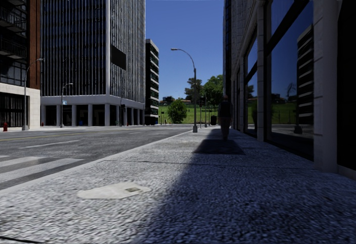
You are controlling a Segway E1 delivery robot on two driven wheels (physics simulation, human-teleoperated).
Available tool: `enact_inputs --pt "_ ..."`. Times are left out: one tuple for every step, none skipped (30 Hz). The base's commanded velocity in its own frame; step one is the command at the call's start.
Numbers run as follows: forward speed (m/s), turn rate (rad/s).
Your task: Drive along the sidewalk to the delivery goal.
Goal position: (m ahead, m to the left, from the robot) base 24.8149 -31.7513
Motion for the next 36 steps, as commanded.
enact_inputs --pt "2.00 0.00" --pt "2.00 0.00" --pt "2.00 0.00" --pt "2.00 0.00" --pt "2.00 0.00" --pt "2.00 0.00" --pt "2.00 0.00" --pt "2.00 0.00" --pt "2.00 0.00" --pt "2.00 0.00" --pt "2.00 0.00" --pt "2.00 0.00" --pt "2.00 0.00" --pt "2.00 -0.03" --pt "2.00 -0.07" --pt "2.00 -0.09" --pt "2.00 -0.09" --pt "2.00 -0.09" --pt "2.00 -0.09" --pt "2.00 -0.09" --pt "2.00 -0.09" --pt "2.00 -0.09" --pt "2.00 -0.09" --pt "2.00 -0.08" --pt "2.00 -0.06" --pt "2.00 -0.06" --pt "2.00 -0.06" --pt "2.00 -0.05" --pt "2.00 -0.05" --pt "2.00 -0.08" --pt "2.00 -0.15" --pt "2.00 -0.18" --pt "2.00 -0.18" --pt "2.00 -0.19" --pt "2.00 -0.19" --pt "2.00 -0.19"
